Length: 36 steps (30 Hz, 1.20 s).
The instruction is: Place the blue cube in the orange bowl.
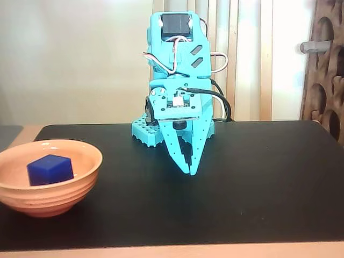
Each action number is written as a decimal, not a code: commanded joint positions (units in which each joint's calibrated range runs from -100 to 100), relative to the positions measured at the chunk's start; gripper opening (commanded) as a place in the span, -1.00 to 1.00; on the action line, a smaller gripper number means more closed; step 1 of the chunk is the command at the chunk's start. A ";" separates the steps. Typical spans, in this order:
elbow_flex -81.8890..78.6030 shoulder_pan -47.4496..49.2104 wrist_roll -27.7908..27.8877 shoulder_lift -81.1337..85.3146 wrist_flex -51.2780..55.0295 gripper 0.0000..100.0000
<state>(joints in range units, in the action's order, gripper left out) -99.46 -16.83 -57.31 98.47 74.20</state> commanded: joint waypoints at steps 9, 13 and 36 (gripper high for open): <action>-0.36 -1.83 3.14 1.10 1.15 -1.00; -0.36 -1.62 2.72 1.10 1.15 -0.99; -0.36 -1.22 3.09 0.93 1.15 -0.99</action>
<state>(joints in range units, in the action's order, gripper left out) -99.46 -17.86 -54.65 98.47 74.72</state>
